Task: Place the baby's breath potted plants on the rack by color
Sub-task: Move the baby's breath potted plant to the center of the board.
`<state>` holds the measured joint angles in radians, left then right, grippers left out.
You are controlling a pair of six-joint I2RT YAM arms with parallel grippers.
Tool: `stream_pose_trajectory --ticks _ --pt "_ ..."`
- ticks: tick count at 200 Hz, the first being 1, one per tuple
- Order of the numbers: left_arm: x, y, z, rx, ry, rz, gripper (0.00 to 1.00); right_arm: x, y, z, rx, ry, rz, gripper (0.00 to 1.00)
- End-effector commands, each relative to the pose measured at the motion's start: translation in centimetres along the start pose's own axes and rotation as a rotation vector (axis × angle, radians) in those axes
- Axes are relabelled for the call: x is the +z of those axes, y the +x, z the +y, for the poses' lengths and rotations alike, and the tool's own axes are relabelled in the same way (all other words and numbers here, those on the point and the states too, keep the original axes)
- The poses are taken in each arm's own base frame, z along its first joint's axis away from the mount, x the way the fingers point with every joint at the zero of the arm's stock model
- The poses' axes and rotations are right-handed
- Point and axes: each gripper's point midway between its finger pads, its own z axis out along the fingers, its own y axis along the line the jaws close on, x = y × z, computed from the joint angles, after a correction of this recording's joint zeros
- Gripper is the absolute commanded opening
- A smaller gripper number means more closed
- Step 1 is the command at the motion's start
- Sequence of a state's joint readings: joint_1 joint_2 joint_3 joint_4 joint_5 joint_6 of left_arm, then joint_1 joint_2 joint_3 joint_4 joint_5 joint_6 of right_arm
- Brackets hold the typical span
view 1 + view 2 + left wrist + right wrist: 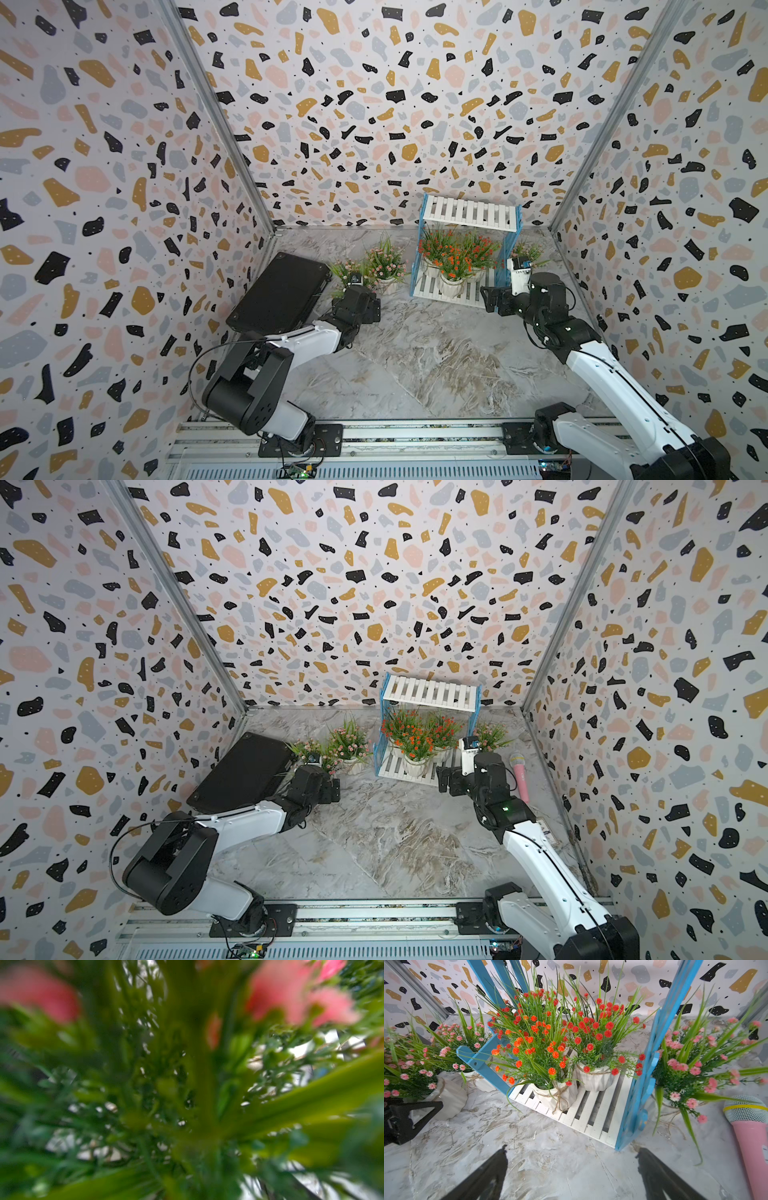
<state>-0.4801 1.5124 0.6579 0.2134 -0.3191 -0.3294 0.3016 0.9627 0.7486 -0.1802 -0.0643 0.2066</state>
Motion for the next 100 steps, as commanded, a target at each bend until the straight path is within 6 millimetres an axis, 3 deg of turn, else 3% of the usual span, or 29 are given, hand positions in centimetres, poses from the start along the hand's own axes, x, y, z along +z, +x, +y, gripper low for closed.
stream_pose_trajectory --ticks 1,88,100 --pt "0.5 -2.5 -0.8 0.004 0.011 -0.072 0.99 -0.8 -1.1 0.5 -0.021 -0.015 -0.031 1.0" --pt "2.8 -5.1 -0.2 0.027 0.018 -0.146 1.0 -1.2 -1.0 0.6 -0.034 -0.022 -0.04 1.0" --pt "3.1 -5.3 -0.3 0.039 0.017 -0.148 0.96 -1.2 -1.0 0.6 -0.032 -0.023 -0.04 1.0"
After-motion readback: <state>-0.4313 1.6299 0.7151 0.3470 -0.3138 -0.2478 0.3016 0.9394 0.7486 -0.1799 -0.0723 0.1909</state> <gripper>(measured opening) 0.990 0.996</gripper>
